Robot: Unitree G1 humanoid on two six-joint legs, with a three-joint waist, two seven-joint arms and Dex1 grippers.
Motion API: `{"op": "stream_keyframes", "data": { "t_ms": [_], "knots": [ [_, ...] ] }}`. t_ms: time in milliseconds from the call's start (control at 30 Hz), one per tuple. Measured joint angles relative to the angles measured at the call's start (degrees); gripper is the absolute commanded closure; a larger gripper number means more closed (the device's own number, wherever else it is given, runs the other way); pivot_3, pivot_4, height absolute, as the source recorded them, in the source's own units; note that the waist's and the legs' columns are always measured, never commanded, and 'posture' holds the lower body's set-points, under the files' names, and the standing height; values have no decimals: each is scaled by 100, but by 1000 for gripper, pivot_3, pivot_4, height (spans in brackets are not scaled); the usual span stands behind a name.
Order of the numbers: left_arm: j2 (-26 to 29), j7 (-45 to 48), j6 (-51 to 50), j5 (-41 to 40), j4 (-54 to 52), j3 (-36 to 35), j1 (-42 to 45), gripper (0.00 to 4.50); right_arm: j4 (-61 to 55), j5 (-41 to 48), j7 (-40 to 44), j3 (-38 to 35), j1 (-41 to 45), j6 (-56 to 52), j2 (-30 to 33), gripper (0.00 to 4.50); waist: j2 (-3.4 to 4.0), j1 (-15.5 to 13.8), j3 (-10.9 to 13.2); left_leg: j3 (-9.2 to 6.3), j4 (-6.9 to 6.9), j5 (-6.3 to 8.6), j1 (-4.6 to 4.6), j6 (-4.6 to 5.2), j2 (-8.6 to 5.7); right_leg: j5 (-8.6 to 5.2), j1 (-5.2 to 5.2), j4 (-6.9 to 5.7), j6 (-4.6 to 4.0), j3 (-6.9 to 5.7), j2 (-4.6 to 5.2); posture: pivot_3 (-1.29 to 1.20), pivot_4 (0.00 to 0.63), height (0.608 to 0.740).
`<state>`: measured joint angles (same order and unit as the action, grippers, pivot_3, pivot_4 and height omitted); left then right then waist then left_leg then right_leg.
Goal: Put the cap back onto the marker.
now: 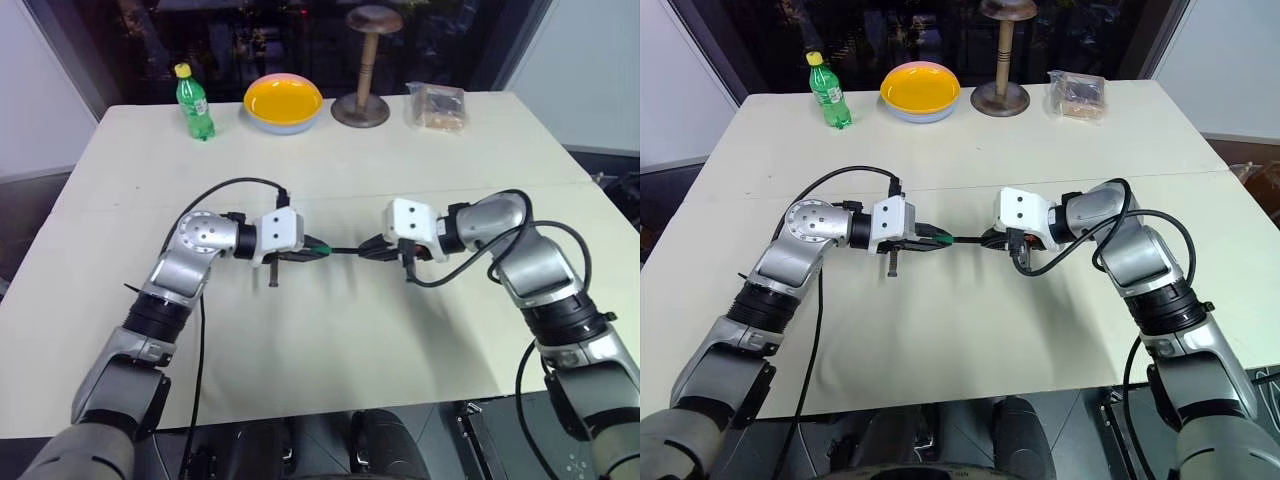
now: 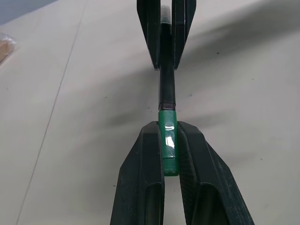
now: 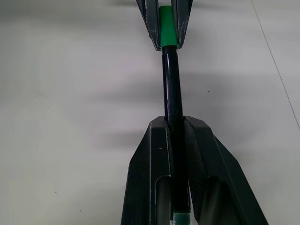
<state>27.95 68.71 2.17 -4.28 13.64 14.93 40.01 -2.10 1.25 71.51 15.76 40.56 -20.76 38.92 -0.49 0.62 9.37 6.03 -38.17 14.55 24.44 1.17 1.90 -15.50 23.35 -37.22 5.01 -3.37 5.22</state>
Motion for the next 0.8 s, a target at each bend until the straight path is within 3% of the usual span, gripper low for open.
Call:
{"op": "stream_keyframes", "data": {
  "t_ms": [567, 800],
  "knots": [
    [42, 134, 823, 254, 315, 116, 15, 4500, -279, -35, 50, 176, -1, -572, 10, 4447, 0, 0, 0, 0, 0, 1, 1, 2, 0, 0, 1, 0, 0, 0, 0, 0, 150, 740],
    [-94, 114, 587, 185, 386, 59, 34, 4500, -279, -52, -46, 182, 0, -644, -24, 4447, 0, -1, 0, -1, 0, 1, 1, 2, 0, 0, 1, 0, 0, -1, 0, 0, 150, 740]
  ]
}}
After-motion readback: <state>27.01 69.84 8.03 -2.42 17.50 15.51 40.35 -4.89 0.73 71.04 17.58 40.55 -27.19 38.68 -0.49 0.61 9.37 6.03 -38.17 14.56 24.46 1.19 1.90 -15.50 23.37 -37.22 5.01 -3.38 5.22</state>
